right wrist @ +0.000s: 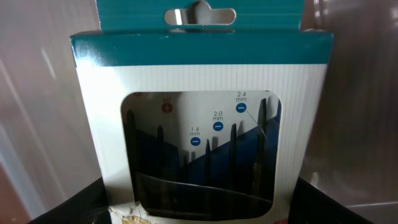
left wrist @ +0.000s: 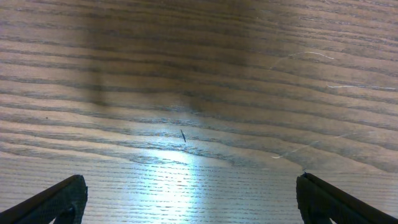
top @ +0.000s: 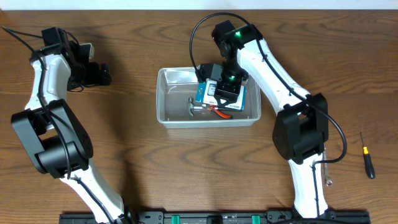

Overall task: Pack container
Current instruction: 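Lower the box into the container onto the pliers and release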

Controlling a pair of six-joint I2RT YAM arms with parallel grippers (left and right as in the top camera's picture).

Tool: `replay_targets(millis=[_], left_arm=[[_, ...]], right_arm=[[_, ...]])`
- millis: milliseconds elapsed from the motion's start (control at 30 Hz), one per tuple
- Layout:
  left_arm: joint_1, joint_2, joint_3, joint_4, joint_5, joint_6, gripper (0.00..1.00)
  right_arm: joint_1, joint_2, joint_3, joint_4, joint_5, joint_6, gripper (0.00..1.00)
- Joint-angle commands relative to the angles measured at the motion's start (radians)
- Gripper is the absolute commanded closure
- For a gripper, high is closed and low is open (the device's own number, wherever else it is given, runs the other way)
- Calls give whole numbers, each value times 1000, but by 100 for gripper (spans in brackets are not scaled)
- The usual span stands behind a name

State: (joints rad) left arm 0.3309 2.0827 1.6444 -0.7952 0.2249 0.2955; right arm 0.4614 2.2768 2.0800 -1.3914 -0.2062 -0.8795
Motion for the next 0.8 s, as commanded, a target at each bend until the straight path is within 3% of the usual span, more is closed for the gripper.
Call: replay_targets(millis=[0,767], left_arm=[[0,5,-4,0,-9,6,2],[0,5,-4,0,-9,6,2]], right_arm=[[10,-3,-8,16,-16,-16,45],[10,0,-100,65,-38,-11,41]])
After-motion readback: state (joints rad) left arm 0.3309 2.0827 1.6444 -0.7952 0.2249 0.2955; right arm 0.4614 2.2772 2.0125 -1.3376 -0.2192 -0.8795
